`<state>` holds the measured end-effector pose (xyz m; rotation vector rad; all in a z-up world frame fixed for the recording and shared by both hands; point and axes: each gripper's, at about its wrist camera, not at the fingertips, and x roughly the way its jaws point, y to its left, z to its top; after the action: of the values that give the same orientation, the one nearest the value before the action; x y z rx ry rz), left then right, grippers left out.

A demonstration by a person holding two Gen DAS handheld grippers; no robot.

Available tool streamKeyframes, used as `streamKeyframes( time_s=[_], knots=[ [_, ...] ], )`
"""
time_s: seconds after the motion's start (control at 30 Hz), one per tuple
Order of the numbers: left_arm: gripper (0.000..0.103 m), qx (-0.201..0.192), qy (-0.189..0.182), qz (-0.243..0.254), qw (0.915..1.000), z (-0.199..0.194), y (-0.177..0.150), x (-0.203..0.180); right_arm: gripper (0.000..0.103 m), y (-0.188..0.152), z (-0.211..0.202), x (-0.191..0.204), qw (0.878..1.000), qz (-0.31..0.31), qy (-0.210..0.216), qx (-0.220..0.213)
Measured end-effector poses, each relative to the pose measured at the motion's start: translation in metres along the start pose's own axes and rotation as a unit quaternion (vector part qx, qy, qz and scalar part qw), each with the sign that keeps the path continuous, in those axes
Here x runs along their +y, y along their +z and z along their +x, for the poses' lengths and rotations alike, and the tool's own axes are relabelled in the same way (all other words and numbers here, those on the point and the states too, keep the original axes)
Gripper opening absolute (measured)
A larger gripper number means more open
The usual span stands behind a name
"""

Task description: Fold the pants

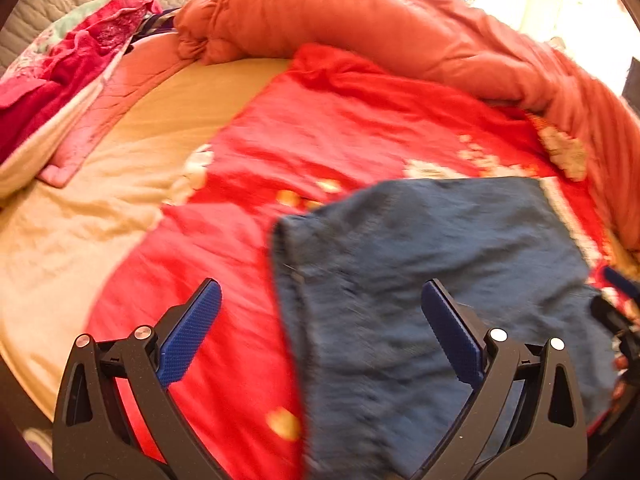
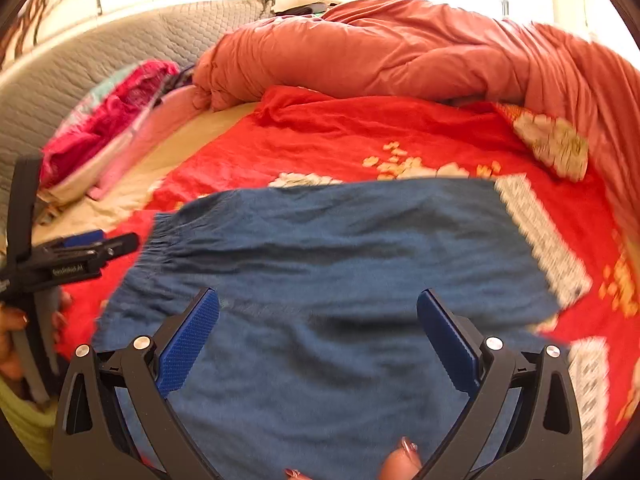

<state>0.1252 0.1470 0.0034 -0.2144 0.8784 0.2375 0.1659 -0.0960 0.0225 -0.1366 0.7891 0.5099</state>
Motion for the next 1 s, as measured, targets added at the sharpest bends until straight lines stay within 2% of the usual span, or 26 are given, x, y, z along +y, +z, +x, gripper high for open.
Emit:
streamKeyframes(
  time_s=[0.1,0.2,0.37,0.47,0.5,0.53,0.57,0.6,0.67,0.7,0.77,0.9,1.0],
  knots=[
    [0.094,0.019,0.014,0.012,0.9996,0.025,0.010,0.009,0.099,0.013,0.014,0.005,0.999,-0.030,-0.018,0.000],
    [0.094,0.038,0.001,0.010,0.9992,0.046,0.016,0.015,0.099,0.024,0.029,0.004,0.999,-0.036,-0.011,0.007],
    [0.094,0.050,-0.024,0.017,0.9983,0.069,0.027,0.023,0.099,0.041,0.054,0.003,0.999,-0.029,0.017,0.025],
    [0.093,0.049,-0.038,0.016,0.9979,0.077,0.031,0.025,0.099,0.053,0.069,0.006,0.998,-0.047,0.021,0.030],
    [0.088,0.050,-0.051,0.017,0.9973,0.080,0.033,0.026,0.099,0.058,0.076,0.008,0.997,-0.058,0.026,0.035],
    [0.079,0.052,-0.054,0.019,0.9970,0.082,0.033,0.024,0.099,0.062,0.081,0.010,0.997,-0.066,0.032,0.039],
    [0.075,0.053,-0.056,0.023,0.9968,0.085,0.034,0.022,0.099,0.066,0.087,0.012,0.996,-0.075,0.035,0.044],
    [0.062,0.050,-0.054,0.026,0.9970,0.086,0.034,0.022,0.099,0.071,0.096,0.015,0.994,-0.087,0.041,0.051],
    [0.048,0.040,-0.054,0.031,0.9972,0.082,0.033,0.021,0.099,0.078,0.108,0.018,0.992,-0.102,0.048,0.055],
    [0.036,0.034,-0.063,0.034,0.9969,0.079,0.033,0.019,0.099,0.083,0.116,0.019,0.991,-0.113,0.050,0.058],
    [0.034,0.016,-0.068,0.042,0.9967,0.068,0.033,0.015,0.099,0.091,0.128,0.019,0.989,-0.123,0.061,0.063],
    [0.030,-0.013,-0.084,0.048,0.9953,0.050,0.028,0.013,0.099,0.102,0.149,0.020,0.982,-0.170,0.044,0.071],
    [0.030,-0.043,-0.084,0.065,0.9934,0.033,0.023,0.009,0.099,0.105,0.156,0.026,0.972,-0.216,0.055,0.079]
  ],
)
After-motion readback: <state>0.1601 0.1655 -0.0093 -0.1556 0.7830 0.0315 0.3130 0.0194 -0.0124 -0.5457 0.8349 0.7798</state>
